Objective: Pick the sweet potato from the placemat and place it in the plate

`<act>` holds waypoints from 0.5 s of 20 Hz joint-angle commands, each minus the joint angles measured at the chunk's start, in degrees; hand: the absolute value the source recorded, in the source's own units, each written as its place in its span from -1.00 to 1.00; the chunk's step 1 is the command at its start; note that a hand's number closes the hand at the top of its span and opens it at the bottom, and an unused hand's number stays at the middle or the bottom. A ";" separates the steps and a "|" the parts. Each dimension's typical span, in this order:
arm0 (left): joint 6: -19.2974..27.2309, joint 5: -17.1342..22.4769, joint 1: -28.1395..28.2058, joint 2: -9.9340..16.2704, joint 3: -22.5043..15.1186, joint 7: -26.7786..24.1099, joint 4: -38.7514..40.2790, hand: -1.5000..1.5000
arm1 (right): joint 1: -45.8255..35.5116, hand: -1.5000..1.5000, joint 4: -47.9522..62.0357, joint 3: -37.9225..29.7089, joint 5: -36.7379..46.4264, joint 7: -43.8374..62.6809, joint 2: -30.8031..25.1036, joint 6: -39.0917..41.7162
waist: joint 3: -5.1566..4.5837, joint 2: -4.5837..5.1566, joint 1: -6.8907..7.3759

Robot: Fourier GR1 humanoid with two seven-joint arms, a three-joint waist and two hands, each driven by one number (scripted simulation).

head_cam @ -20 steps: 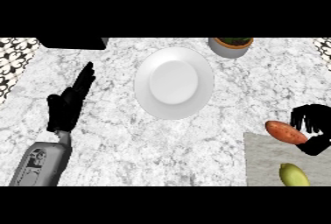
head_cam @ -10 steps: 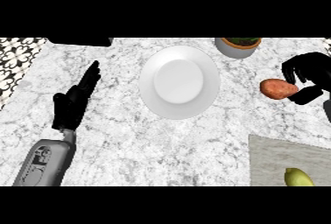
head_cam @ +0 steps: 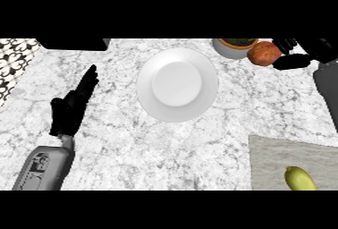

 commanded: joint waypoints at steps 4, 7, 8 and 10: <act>0.58 -0.98 -1.42 -0.33 1.74 -2.37 5.28 0.00 | -7.84 1.00 3.27 1.80 -1.70 1.01 8.58 6.22 | -0.11 -0.34 -1.88; -0.31 -0.78 0.63 -0.49 1.03 -2.91 3.06 0.00 | -12.59 1.00 8.28 2.66 -0.55 4.74 13.27 6.46 | -0.11 -0.17 -1.01; -0.46 -0.78 1.89 -0.58 0.52 -0.78 -0.30 0.00 | -11.21 1.00 8.13 2.89 0.28 4.52 13.52 5.24 | -0.08 -0.39 -1.36; -0.79 -0.17 1.86 1.01 2.10 0.33 -1.60 0.00 | -11.22 1.00 7.95 3.86 0.50 7.60 18.01 4.51 | -0.08 -0.49 -1.28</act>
